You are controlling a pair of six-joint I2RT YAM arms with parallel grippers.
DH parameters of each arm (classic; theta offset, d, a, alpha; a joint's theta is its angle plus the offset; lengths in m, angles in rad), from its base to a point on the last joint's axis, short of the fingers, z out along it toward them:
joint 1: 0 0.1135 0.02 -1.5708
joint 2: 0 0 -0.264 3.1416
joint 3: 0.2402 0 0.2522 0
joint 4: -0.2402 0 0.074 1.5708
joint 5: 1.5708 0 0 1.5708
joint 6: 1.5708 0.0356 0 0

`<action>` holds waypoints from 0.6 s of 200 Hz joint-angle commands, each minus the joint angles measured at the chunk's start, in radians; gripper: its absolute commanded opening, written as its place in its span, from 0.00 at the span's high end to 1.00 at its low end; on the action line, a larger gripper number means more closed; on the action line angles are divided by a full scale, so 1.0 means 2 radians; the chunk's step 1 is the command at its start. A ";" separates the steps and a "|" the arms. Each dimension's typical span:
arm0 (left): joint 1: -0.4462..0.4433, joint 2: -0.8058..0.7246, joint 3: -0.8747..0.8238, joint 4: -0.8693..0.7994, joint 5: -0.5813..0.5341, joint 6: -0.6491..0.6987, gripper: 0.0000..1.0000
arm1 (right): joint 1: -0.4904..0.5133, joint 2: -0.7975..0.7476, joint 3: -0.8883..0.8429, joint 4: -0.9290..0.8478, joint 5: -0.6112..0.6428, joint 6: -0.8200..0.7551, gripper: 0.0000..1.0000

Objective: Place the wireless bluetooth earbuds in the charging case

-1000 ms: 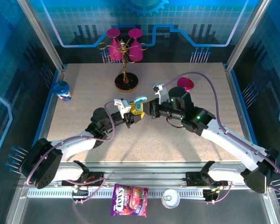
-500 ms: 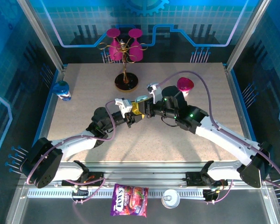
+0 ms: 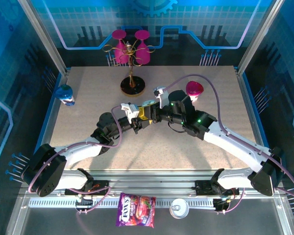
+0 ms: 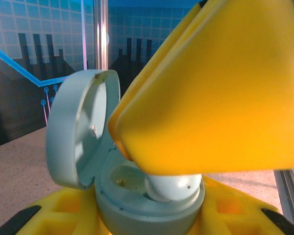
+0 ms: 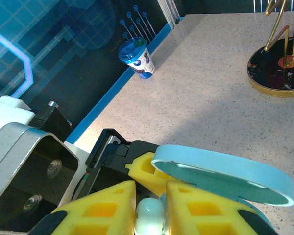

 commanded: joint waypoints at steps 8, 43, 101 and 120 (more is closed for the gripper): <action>-0.007 -0.001 0.020 0.026 -0.004 -0.002 0.67 | 0.006 0.001 -0.003 0.014 0.006 0.011 0.76; -0.007 -0.005 0.021 0.019 -0.005 -0.002 0.67 | 0.006 -0.005 -0.007 0.004 0.019 0.009 0.76; -0.008 -0.016 0.020 0.017 -0.003 -0.005 0.67 | 0.006 -0.003 0.006 -0.028 0.042 -0.006 0.80; -0.008 -0.021 0.021 0.013 -0.002 -0.005 0.67 | 0.006 -0.003 0.006 -0.029 0.041 -0.006 0.81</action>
